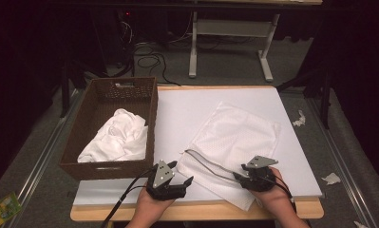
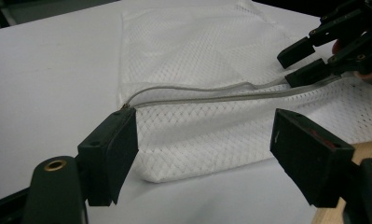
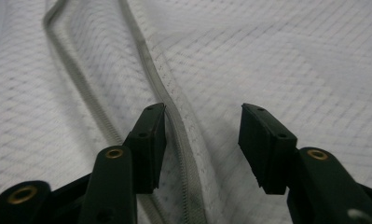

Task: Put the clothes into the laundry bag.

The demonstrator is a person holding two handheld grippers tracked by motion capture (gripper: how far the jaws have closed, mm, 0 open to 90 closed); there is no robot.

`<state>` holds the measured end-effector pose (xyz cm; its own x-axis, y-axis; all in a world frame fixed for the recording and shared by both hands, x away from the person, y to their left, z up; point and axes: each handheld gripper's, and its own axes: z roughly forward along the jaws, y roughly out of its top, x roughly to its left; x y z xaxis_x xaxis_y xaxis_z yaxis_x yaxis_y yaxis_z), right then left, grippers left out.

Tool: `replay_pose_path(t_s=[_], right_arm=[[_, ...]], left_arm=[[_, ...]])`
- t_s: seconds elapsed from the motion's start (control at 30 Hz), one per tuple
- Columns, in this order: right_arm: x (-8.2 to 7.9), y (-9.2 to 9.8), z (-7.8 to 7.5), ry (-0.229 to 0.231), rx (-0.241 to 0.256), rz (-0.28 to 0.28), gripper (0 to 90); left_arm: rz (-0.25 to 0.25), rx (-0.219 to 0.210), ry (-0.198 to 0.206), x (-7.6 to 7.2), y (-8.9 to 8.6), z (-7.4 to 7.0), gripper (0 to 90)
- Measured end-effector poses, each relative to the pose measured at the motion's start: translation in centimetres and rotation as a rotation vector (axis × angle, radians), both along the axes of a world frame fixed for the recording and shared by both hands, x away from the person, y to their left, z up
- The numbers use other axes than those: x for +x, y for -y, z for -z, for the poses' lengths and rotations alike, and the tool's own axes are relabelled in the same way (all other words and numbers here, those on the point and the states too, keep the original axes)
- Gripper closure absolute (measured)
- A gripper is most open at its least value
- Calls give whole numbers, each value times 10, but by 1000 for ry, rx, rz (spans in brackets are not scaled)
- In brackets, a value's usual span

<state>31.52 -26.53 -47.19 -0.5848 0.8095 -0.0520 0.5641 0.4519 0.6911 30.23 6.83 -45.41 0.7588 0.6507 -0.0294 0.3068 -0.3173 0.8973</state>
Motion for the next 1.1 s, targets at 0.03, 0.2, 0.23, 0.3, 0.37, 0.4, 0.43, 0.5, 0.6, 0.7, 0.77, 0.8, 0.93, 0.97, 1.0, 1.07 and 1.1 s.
replay_pose_path(t_s=[0.03,0.2,0.23,0.3,0.37,0.4,0.43,0.5,0.6,0.7,0.77,0.8,0.93,0.97,1.0,1.07,1.1], right_arm=[[1,0,0,9,1,5,574],[6,5,-5,52,0,51,617],[6,5,-5,48,7,52,616],[4,2,-5,56,-3,27,617],[2,-3,-5,53,-7,8,615],[1,-7,-5,54,-22,-12,612],[-1,-10,-5,57,-37,-25,613],[-3,-14,-5,65,-56,-34,613],[-3,-13,-4,69,-53,-23,616],[3,-12,-3,53,-36,0,619],[6,-12,-4,57,-28,2,627],[8,-13,-5,63,-11,8,644],[15,-15,-11,81,0,2,752],[17,-14,-12,78,10,2,776],[19,-14,-13,71,18,5,799],[21,-13,-13,60,26,7,823],[22,-13,-12,59,29,11,825]], left_arm=[[0,1,1,0,0,0,239],[-1,2,4,0,-1,-1,240],[-1,-1,5,1,-1,-1,240],[0,-2,9,1,-2,-2,240],[1,-4,8,1,-2,-3,240],[1,-6,8,1,-3,-3,240],[3,-6,8,1,-3,-3,240],[5,-7,7,1,-3,-4,240],[8,-8,10,1,-3,-4,240],[13,-8,6,0,-3,-4,241],[14,-8,5,1,-3,-5,241],[14,-8,4,1,-3,-5,241],[13,-12,1,1,-4,-5,241],[11,-11,2,1,-4,-5,241],[10,-12,1,1,-4,-5,241],[5,-12,1,2,-5,-4,242],[5,-14,-1,2,-5,-4,242]])
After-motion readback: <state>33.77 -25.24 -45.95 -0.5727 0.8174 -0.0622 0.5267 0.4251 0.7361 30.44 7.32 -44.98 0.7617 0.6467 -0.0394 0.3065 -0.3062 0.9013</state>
